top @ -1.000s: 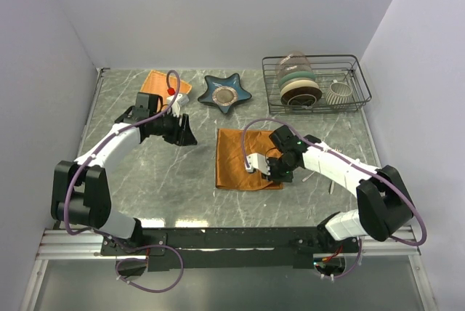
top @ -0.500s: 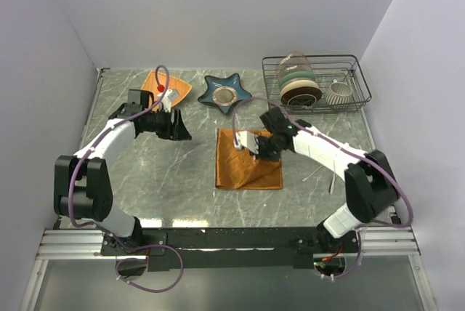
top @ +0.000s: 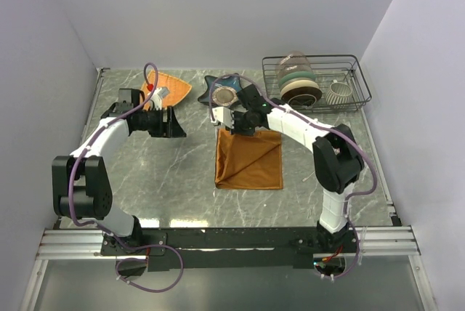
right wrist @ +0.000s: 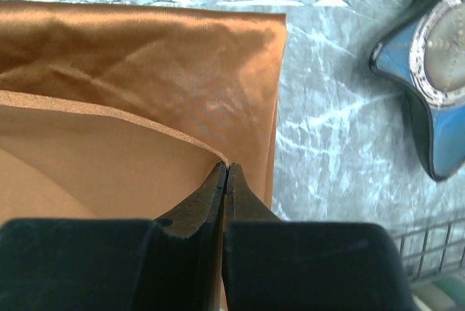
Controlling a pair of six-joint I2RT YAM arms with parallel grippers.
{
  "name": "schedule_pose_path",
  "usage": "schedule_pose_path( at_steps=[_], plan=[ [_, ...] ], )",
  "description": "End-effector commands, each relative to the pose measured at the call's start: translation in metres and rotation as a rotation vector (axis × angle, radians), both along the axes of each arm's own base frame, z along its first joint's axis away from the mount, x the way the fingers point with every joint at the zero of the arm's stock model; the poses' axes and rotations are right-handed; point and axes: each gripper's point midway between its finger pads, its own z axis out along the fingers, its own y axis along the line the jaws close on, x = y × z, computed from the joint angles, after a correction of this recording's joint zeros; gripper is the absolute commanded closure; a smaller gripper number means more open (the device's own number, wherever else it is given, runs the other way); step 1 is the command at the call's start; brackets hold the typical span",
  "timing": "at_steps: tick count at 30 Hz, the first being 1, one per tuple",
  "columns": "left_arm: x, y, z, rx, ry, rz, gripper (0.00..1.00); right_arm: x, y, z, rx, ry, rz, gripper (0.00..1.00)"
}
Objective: Fold the napkin into a case and place the utensils inside
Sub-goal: Fold the top corner of the square-folded napkin at the center of the board.
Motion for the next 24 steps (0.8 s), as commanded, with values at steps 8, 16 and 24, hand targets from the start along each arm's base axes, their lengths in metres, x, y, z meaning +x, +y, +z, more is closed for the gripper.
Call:
schedule_pose_path(
  at_steps=[8,16,24],
  plan=[
    [0.004,0.002,0.018,-0.028,-0.049,-0.02,0.26,0.021,0.029,0.002,0.005,-0.061,0.063,1.0],
    [0.006,0.0,0.018,-0.035,-0.047,-0.028,0.26,0.022,0.039,-0.006,-0.003,-0.059,0.085,1.0],
    [0.007,0.001,0.014,-0.033,-0.038,-0.029,0.26,0.021,0.046,-0.014,-0.009,-0.058,0.101,1.0]
  ],
)
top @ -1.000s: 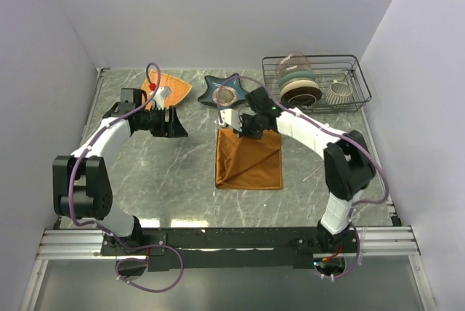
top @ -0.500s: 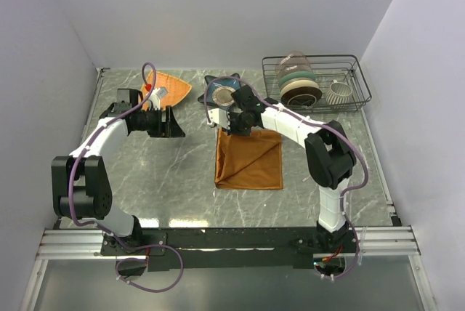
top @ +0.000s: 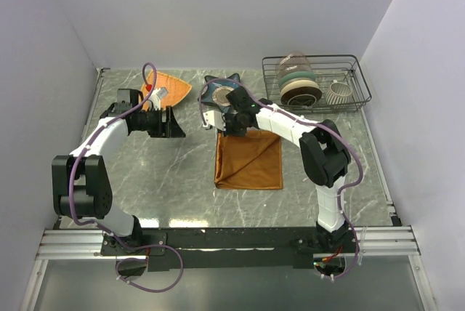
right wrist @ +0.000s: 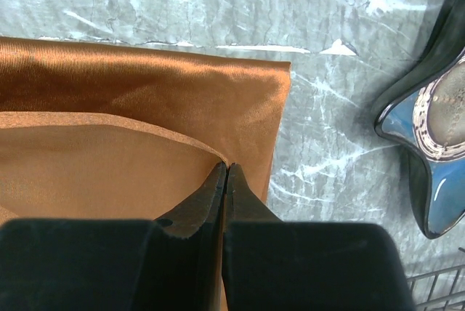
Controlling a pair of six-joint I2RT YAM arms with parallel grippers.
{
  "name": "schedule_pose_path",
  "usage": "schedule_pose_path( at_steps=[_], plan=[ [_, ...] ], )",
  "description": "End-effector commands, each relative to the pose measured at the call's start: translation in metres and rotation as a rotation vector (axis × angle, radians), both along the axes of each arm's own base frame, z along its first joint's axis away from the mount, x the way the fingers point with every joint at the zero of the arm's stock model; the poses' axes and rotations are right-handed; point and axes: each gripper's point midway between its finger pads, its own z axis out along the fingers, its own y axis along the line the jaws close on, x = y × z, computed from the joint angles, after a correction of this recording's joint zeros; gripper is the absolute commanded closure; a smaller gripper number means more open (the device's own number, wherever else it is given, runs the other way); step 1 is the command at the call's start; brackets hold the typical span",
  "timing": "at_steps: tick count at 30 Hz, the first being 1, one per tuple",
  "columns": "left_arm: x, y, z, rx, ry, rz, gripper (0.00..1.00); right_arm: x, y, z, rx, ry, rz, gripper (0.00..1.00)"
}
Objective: Fold the napkin into a case and place the utensils inside
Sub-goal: Fold the top corner of the square-folded napkin at the center of the board.
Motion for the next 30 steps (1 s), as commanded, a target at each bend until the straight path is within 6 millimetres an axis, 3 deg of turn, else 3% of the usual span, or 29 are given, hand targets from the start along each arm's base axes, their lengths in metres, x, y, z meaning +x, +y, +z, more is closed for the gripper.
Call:
schedule_pose_path(
  at_steps=[1,23,26,27,30],
  plan=[
    [0.007,-0.002,0.015,-0.019,-0.051,-0.031,0.26,0.013,0.018,0.011,0.033,-0.051,0.021,1.0],
    [0.001,-0.005,0.003,-0.044,-0.014,-0.017,0.26,0.039,0.034,0.011,0.068,-0.108,-0.006,0.96],
    [0.002,-0.005,0.003,-0.049,-0.011,-0.012,0.26,0.038,0.034,0.008,0.062,-0.104,0.001,0.89],
    [0.002,-0.006,0.003,-0.052,-0.01,-0.011,0.26,0.037,0.035,0.009,0.063,-0.105,0.002,0.77],
    [0.003,-0.008,0.004,-0.069,-0.007,-0.009,0.25,0.036,0.036,0.014,0.077,-0.107,-0.002,0.65]
  ],
)
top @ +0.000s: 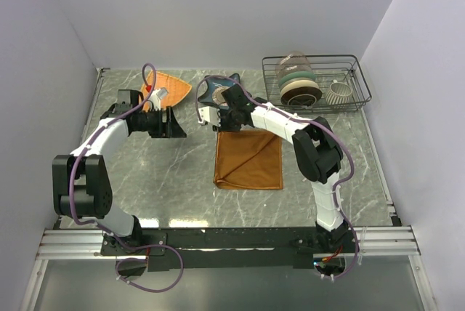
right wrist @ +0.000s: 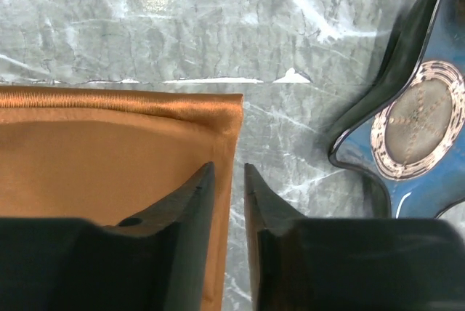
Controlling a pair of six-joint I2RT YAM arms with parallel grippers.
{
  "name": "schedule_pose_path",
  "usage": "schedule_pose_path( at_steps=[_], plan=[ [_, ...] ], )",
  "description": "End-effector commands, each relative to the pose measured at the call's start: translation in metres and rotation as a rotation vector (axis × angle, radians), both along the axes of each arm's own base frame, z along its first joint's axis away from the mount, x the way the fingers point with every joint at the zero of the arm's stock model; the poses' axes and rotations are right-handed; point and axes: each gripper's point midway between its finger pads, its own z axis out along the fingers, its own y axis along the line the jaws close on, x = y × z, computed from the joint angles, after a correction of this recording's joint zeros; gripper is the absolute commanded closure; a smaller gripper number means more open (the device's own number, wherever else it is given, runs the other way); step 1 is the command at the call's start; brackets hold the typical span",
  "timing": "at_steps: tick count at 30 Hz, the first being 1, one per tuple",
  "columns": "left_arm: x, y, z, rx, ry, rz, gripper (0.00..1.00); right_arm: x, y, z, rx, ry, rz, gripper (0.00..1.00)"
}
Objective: Fold the napkin into a case and place the utensils inside
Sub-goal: Fold the top corner of the square-folded napkin at the center of the board, then smooth out the upper triangle-folded napkin at the center of the board.
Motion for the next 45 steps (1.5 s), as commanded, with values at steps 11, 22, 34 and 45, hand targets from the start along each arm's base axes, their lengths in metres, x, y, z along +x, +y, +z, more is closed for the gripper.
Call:
schedule_pose_path(
  at_steps=[11,22,34,45],
  plan=[
    [0.01,-0.01,0.067,-0.045,-0.322,-0.022,0.23,0.013,-0.023,0.132,0.302,-0.095,-0.28,0.31],
    [0.002,-0.046,0.191,-0.066,-0.862,-0.203,0.01,-0.011,-0.115,0.187,0.559,0.286,-0.686,0.0],
    [-0.052,-0.151,0.073,-0.386,-0.166,-0.352,0.46,-0.048,-0.135,0.083,0.484,0.84,-0.833,0.0],
    [-0.049,-0.122,-0.029,-0.092,0.184,-0.025,0.64,-0.087,-0.144,0.042,0.417,0.953,-0.924,0.3]
  ],
)
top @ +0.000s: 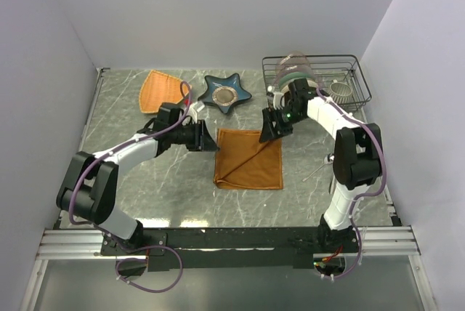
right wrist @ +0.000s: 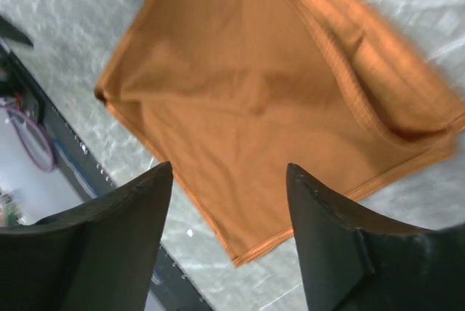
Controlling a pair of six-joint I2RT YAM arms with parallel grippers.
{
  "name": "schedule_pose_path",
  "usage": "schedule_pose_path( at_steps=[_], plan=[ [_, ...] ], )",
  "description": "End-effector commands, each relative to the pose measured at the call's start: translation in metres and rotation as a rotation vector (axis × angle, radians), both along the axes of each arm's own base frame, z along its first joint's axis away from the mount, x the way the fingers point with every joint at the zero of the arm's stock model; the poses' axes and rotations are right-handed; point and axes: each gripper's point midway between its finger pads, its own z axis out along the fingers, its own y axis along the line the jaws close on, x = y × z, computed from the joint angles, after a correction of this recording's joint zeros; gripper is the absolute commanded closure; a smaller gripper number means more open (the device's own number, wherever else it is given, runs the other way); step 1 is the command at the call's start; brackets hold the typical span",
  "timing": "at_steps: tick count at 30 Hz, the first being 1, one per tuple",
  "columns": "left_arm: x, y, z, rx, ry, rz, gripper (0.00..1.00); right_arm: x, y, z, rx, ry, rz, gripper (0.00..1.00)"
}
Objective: Fold the napkin into a case and place the utensils inside
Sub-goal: Smooth out the upper triangle-folded napkin at the center of the board.
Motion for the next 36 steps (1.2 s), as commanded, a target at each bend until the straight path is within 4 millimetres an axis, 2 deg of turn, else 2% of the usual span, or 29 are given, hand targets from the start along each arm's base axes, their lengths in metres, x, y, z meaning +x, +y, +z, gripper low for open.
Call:
schedule_pose_path(
  at_steps=[1,5,10,14,18,36],
  plan=[
    [-0.003,0.012,-0.034,0.142,0.156,0.096,0.64,-0.023,0.0,0.005,0.029,0.045,-0.025,0.31],
    [-0.017,0.006,-0.043,0.159,0.196,0.076,0.67,-0.046,-0.003,-0.013,0.029,0.119,-0.044,0.31],
    [-0.028,0.003,-0.058,0.179,0.238,0.085,0.61,-0.056,-0.006,-0.026,0.011,0.15,-0.054,0.31],
    [-0.038,-0.002,-0.065,0.19,0.276,0.066,0.63,-0.063,-0.007,-0.033,0.004,0.176,-0.056,0.31],
    [-0.044,-0.002,-0.076,0.205,0.311,0.082,0.65,-0.064,-0.009,-0.034,0.002,0.178,-0.061,0.3],
    [-0.064,-0.003,-0.096,0.239,0.364,0.087,0.76,-0.072,-0.007,-0.039,0.014,0.193,-0.064,0.29]
  ],
)
